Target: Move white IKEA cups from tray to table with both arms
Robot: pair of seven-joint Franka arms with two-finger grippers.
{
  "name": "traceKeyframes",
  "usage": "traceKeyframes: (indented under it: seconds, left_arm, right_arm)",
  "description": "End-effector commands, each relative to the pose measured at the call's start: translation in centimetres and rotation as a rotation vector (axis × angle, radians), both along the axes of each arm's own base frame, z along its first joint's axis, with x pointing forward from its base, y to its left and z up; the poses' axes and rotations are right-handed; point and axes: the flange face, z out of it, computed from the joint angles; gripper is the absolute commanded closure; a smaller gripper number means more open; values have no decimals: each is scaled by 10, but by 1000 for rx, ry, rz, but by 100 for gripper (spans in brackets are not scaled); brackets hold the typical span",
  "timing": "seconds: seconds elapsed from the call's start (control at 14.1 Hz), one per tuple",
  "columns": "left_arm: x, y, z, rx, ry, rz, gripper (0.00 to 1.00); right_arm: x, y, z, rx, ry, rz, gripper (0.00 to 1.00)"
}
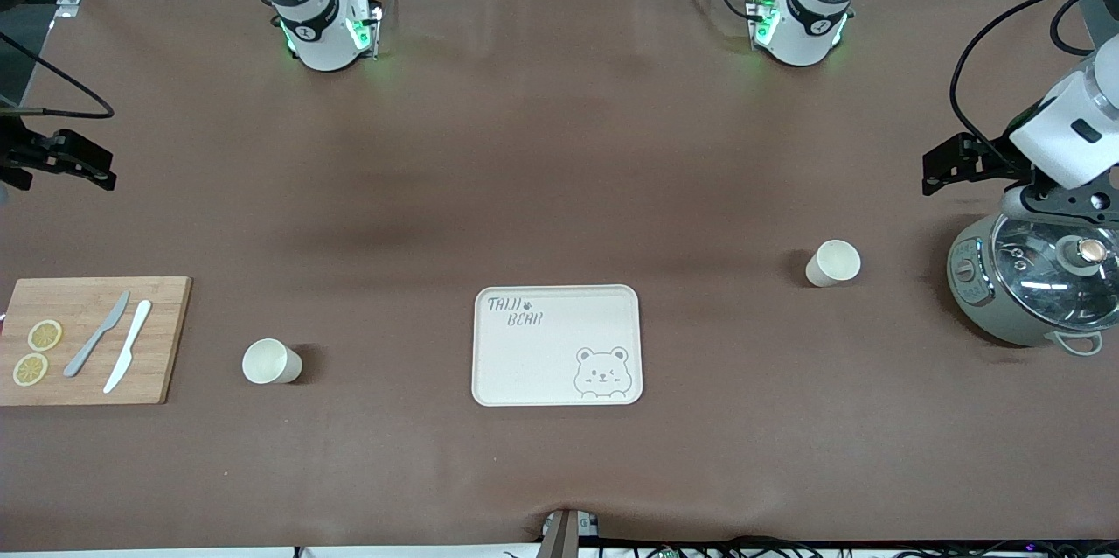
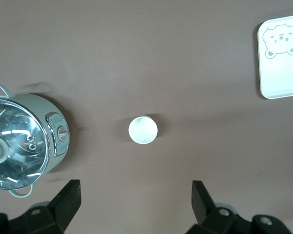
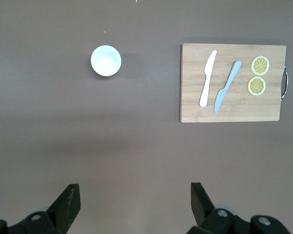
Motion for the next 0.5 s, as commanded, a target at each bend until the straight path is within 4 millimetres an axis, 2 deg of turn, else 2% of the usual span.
traceKeyframes:
  seconds: [0.0, 0.07, 0.14, 0.21, 0.43]
  left_arm:
    - [-1, -1, 4, 22, 0, 10, 0]
    - [-1, -2, 4, 20, -1, 9, 0]
    - [-1, -2, 5, 22, -2, 7, 0]
    - [-1, -1, 5, 22, -2, 9, 0]
    - [-1, -1, 5, 25, -2, 7, 0]
  right_arm:
    - [3, -5, 9, 47, -27, -48, 0]
    - [4, -20, 8, 90, -34, -80, 0]
    - [10, -37, -2, 132, -26, -115, 0]
    - [12, -42, -3, 143, -26, -117, 0]
    - [12, -35, -1, 134, -27, -106, 0]
